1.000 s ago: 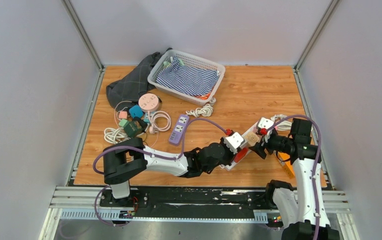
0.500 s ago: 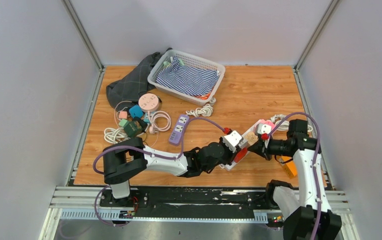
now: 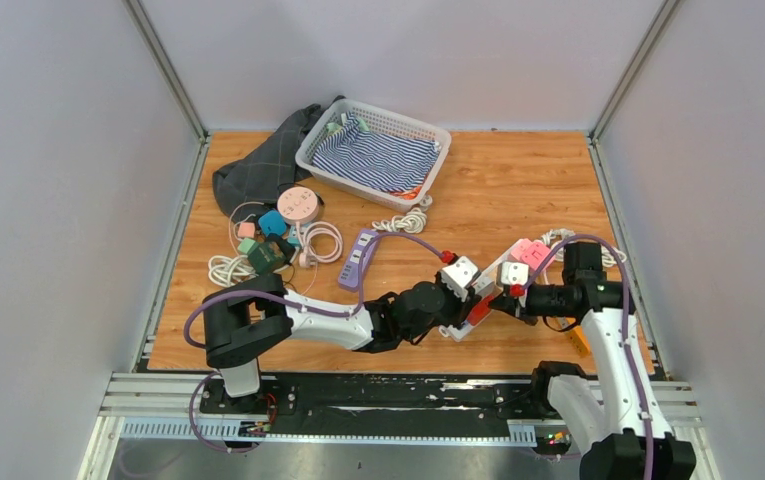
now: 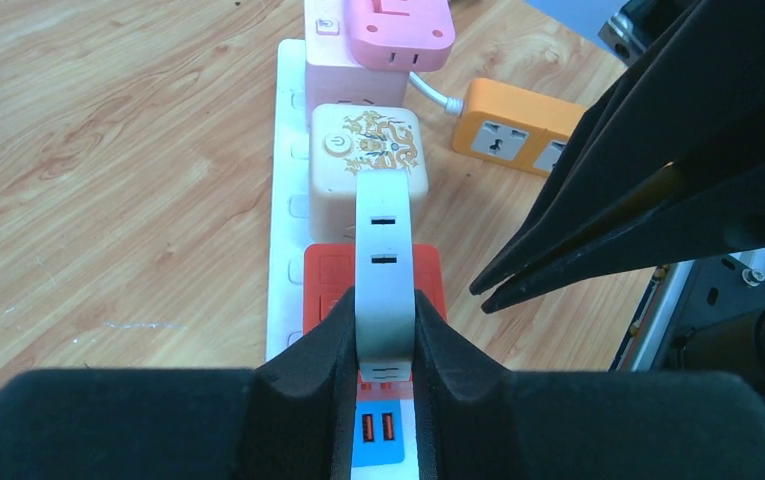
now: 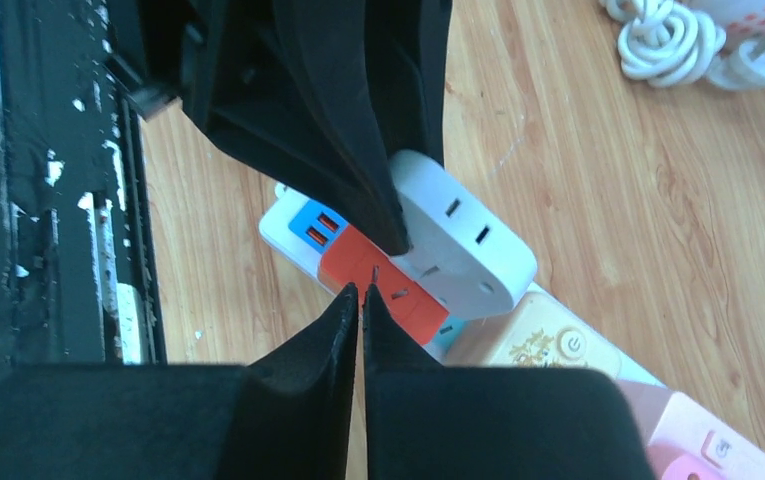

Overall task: Pull the plug off the socket
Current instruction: Remove the plug from the socket.

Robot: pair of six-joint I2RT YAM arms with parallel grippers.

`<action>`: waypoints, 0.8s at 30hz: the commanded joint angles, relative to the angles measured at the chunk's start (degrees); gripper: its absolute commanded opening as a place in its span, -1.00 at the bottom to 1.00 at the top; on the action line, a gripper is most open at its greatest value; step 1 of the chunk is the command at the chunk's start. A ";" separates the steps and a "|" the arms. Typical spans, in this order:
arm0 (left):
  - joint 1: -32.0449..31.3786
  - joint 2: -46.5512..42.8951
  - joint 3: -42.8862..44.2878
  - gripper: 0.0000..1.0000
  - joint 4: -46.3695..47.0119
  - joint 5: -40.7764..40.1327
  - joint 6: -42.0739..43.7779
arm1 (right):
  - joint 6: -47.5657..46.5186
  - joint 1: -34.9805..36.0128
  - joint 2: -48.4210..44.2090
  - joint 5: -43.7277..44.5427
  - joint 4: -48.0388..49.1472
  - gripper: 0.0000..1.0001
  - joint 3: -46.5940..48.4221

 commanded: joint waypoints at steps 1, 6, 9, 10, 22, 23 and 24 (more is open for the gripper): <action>0.24 -0.26 -0.80 -1.00 -0.86 0.85 -2.72 | 7.02 0.82 -3.06 4.21 8.33 -0.92 -3.84; 0.23 1.16 -0.09 -1.00 -0.86 0.95 -4.26 | 7.93 0.87 -3.04 5.17 10.68 -1.00 -5.98; 0.24 1.64 0.34 -1.00 -0.88 1.44 -4.79 | 7.72 1.14 -3.15 5.20 11.53 -1.00 -6.75; 0.19 1.78 0.44 -1.00 -0.85 1.56 -4.87 | 7.74 1.36 -3.21 5.20 11.81 -1.00 -7.03; 0.24 1.60 0.66 -1.00 -0.82 0.60 -7.81 | 6.15 4.05 0.56 9.72 11.60 -1.00 -7.89; 0.24 1.34 0.50 -1.00 -0.82 0.09 -8.36 | 5.82 4.14 0.65 10.04 11.42 -1.00 -7.91; 0.24 1.01 0.32 -1.00 -0.78 -0.36 -8.59 | 5.76 4.25 0.81 10.22 11.51 -1.00 -7.91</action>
